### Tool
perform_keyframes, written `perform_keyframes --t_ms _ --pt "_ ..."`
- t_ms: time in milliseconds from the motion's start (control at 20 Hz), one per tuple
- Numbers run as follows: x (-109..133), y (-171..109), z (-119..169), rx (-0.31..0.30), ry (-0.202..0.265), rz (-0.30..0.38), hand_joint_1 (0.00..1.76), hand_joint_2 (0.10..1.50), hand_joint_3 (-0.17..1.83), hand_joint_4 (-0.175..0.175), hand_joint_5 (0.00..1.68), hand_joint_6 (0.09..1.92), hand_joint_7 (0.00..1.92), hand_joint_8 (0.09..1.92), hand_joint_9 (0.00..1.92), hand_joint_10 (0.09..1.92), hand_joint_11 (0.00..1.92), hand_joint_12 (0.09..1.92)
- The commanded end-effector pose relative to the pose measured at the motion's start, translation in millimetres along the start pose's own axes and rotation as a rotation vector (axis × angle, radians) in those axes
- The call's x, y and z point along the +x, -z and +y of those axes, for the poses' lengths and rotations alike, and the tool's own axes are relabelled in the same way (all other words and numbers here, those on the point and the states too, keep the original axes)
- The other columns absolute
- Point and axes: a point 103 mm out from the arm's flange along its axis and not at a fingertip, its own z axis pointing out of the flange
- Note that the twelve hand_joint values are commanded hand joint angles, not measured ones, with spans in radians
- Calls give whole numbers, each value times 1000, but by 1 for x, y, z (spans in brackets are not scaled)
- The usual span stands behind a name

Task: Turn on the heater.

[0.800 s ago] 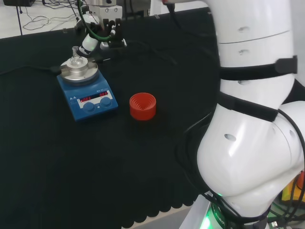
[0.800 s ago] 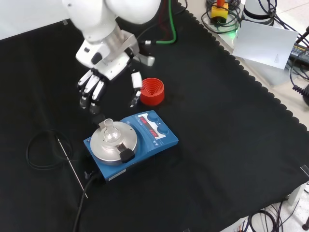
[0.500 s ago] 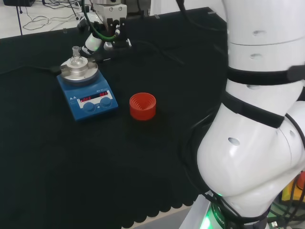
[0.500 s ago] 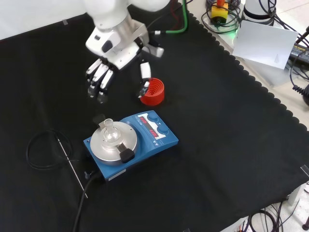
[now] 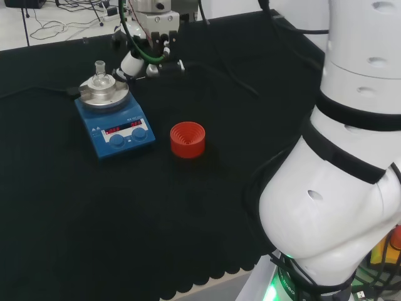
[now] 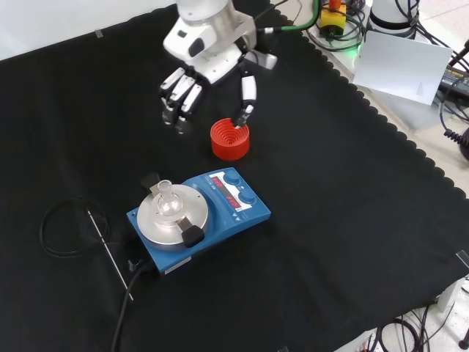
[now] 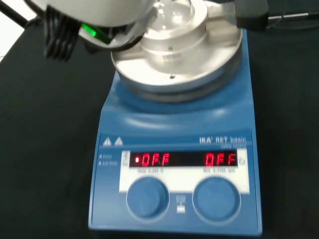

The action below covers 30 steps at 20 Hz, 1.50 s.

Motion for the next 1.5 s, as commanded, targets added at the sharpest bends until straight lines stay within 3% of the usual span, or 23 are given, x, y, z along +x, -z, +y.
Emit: perform_keyframes --t_ms 50,300,550,800,900,1200,1500 --pt "9 -15 -37 5 -26 -21 925 598 617 -20 422 262 129 602 412 669 99 1405" --pt "15 -37 -51 68 -20 -34 993 594 705 -26 438 193 399 675 721 613 362 1331" --pt "15 -60 -53 182 -19 -57 1021 595 744 -38 456 142 858 785 1059 586 656 1228" --pt "15 -80 -50 252 -6 -47 1083 644 720 -80 475 116 1178 1057 1451 780 1322 859" --pt "16 -87 -49 275 0 -48 1088 660 711 -90 508 126 1264 1164 1532 920 1479 811" --pt "18 -100 -48 303 16 -82 1148 712 715 -102 567 189 1460 1468 1688 1318 1647 957" --pt "22 -110 -43 388 28 -87 1344 731 849 -90 428 626 1572 1689 1764 1534 1564 1215"
